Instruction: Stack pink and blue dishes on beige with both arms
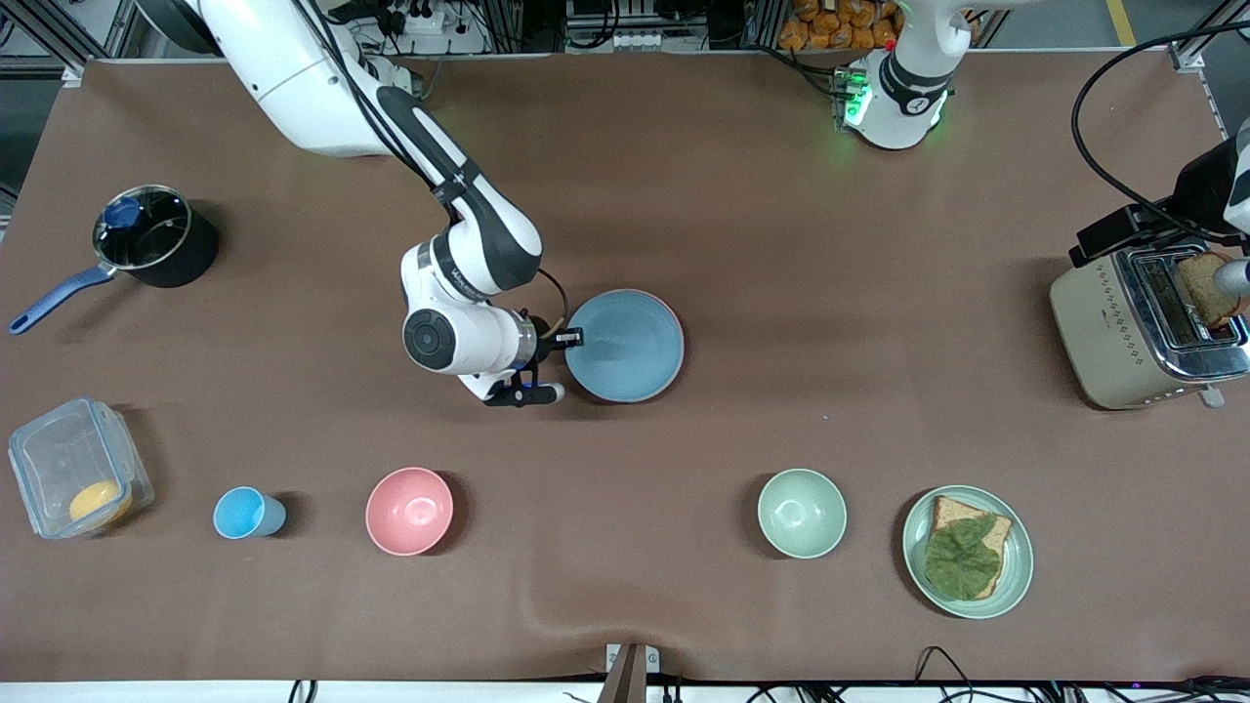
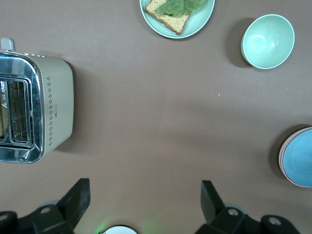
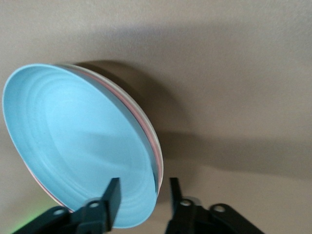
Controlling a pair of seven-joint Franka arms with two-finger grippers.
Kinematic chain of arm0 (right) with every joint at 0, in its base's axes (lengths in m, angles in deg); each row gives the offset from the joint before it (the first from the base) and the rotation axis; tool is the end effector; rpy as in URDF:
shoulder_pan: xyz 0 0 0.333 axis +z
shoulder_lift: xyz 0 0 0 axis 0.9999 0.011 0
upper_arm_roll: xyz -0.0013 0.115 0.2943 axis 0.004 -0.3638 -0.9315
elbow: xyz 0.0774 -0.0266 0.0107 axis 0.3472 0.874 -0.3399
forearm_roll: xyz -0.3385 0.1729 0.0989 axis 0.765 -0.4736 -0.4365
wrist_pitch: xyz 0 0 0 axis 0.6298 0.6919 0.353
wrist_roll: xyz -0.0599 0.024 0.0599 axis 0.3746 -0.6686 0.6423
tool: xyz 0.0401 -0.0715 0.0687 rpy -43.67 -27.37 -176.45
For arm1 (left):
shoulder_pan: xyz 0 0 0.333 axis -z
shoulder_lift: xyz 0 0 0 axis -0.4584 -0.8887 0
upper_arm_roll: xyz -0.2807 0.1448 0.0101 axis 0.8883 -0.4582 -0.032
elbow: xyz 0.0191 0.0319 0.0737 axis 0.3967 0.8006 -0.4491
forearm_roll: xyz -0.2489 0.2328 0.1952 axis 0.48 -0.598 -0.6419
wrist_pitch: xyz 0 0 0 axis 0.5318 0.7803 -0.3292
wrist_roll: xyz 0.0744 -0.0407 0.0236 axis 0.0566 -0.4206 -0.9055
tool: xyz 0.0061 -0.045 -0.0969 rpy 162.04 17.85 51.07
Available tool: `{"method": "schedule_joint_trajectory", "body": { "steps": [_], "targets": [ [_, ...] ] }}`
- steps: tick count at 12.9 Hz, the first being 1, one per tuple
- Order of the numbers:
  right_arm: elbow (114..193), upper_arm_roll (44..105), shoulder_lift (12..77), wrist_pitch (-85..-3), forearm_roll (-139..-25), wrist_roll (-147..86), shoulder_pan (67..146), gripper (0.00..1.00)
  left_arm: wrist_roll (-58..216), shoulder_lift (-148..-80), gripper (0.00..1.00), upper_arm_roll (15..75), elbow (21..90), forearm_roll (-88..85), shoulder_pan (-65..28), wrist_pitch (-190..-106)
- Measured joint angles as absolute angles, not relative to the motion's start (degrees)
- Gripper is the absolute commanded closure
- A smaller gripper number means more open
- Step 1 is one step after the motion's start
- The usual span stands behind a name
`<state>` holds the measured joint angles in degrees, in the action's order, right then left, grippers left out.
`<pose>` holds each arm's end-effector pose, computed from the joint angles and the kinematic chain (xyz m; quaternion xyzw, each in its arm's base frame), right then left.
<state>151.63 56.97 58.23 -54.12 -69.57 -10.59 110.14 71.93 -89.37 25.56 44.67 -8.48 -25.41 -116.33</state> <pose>0.5561 0.3619 0.2212 -0.9715 -0.0014 0.1589 0.1759 0.5528 -0.0110 0.6185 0.9931 0.1100 -0.0376 0.0122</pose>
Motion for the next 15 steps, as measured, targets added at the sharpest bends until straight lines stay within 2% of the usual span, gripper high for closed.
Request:
{"method": "schedule_joint_trajectory", "body": {
  "steps": [3,7,12,15],
  "targets": [
    [149.97,57.58,57.85,-50.83,-68.53,-10.86,108.2,0.0,71.93,-89.33,0.0,25.56,44.66,-8.48,-25.41,-116.39],
    [144.16,57.67,54.9,-36.99,-59.45,-15.74,101.3,0.0,71.93,-89.25,0.0,25.55,44.61,-8.48,-25.44,-116.49],
    [141.73,57.79,44.36,-27.64,-49.11,-21.36,93.56,0.0,71.93,-89.15,0.0,25.51,44.56,-8.48,-25.56,-117.1],
    [141.64,57.83,36.88,-23.81,-46.76,-22.82,88.38,0.0,71.93,-89.14,0.0,25.46,44.56,-8.48,-25.63,-117.59]
  ]
}}
